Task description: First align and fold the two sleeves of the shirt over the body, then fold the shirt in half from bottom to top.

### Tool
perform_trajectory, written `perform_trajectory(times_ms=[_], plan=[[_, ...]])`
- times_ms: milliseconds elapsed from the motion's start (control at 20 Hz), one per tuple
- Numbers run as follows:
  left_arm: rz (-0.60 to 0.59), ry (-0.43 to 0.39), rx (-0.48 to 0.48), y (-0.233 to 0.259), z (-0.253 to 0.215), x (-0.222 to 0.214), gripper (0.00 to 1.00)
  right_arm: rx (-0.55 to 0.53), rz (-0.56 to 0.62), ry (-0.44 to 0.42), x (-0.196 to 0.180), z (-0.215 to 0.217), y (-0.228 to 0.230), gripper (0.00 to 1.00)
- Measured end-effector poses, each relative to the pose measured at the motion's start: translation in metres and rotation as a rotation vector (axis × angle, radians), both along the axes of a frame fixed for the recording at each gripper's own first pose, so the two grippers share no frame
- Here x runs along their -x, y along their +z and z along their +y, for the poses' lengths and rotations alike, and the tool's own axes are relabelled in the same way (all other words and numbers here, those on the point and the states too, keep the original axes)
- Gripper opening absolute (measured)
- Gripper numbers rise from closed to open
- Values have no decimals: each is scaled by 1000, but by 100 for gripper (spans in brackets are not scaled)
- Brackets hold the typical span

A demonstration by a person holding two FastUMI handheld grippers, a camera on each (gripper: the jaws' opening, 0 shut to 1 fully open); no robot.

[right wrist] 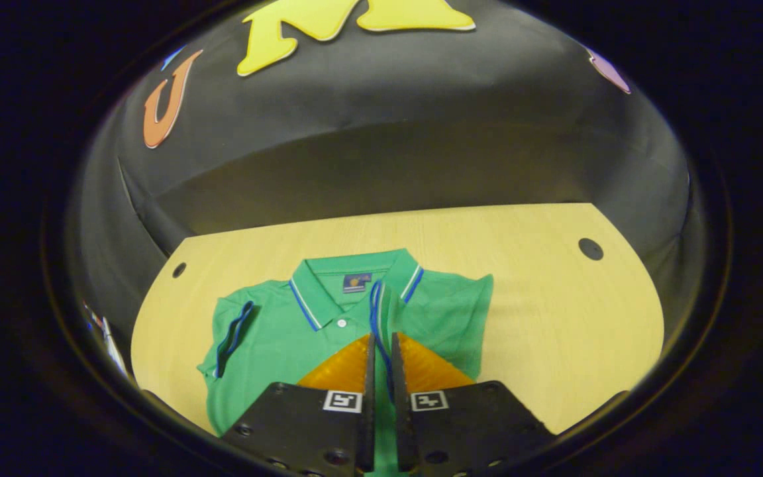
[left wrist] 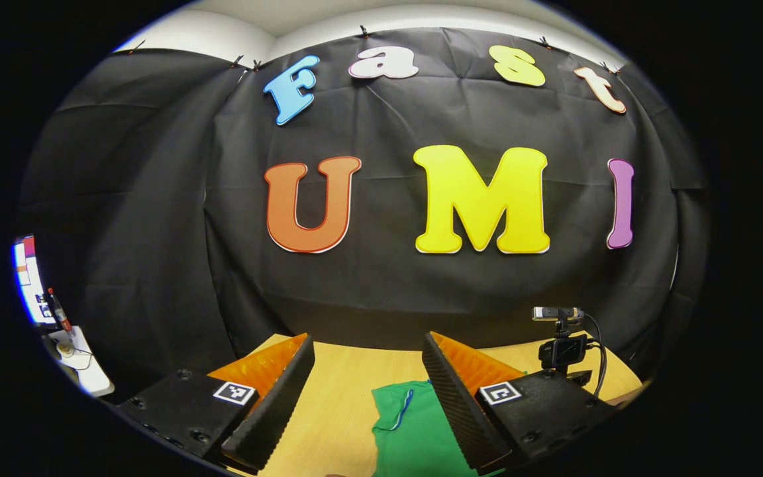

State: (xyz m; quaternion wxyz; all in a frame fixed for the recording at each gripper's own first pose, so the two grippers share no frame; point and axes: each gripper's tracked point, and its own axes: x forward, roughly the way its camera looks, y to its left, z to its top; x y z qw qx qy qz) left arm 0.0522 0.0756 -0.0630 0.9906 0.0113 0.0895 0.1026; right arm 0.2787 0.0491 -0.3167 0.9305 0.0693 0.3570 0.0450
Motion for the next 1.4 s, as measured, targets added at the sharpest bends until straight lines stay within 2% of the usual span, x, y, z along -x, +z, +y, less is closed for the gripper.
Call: perform_trajectory(times_ms=[50, 300, 600, 850, 900, 950, 1000, 1100, 1150, 1400], plan=[[-3, -1, -2, 2, 3, 3, 100, 1, -7, 7, 2, 5, 4, 18], [-4, -52, 41, -11, 0, 1, 100, 35, -84, 13, 31, 8, 45, 97], [51, -196, 75, -67, -22, -25, 100, 147, -250, 64, 98, 2, 129, 96], [154, -290, 26, -144, -34, -54, 100, 145, -323, 43, 162, -3, 177, 96], [183, -286, 41, -159, -34, -56, 100, 136, -326, 35, 172, -5, 182, 93], [198, -274, 60, -171, -33, -60, 100, 134, -333, 28, 179, -8, 188, 96], [207, -261, 79, -181, -30, -65, 100, 140, -342, 24, 185, -12, 192, 93], [237, -237, 93, -206, -30, -77, 100, 161, -365, 12, 192, -23, 201, 95], [251, -236, 102, -219, -31, -84, 100, 178, -357, 1, 195, -31, 200, 98], [346, -226, 106, -278, -30, -109, 100, 197, -308, -70, 212, -62, 187, 97]])
